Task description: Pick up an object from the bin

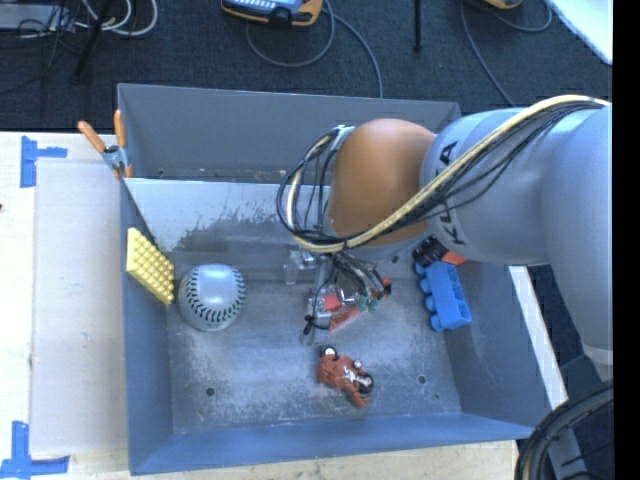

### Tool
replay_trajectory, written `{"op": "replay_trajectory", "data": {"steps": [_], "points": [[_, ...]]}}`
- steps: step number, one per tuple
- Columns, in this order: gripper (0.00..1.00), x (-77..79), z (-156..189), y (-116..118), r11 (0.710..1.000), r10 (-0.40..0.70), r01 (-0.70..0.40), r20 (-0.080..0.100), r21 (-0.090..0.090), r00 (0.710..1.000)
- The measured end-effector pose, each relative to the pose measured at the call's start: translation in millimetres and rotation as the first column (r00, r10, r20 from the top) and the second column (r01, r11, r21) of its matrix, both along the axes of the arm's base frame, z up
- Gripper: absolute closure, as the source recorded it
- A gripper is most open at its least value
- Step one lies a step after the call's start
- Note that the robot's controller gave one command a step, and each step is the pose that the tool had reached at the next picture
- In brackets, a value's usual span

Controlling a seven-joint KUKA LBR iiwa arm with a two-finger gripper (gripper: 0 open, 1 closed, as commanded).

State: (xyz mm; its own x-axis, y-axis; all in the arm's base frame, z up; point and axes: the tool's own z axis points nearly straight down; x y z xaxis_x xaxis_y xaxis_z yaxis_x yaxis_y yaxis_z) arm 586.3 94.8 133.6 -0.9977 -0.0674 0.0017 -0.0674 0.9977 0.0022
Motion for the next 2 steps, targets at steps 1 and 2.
{"op": "replay_trajectory", "data": {"steps": [1,2], "points": [[0.00,0.4,-41.3,-25.7,0.998,-0.058,0.058,0.001,-0.003,0.998],[0.00,2.5,-41.2,-42.6,1.000,-0.028,0.028,-0.005,-0.002,1.000]]}}
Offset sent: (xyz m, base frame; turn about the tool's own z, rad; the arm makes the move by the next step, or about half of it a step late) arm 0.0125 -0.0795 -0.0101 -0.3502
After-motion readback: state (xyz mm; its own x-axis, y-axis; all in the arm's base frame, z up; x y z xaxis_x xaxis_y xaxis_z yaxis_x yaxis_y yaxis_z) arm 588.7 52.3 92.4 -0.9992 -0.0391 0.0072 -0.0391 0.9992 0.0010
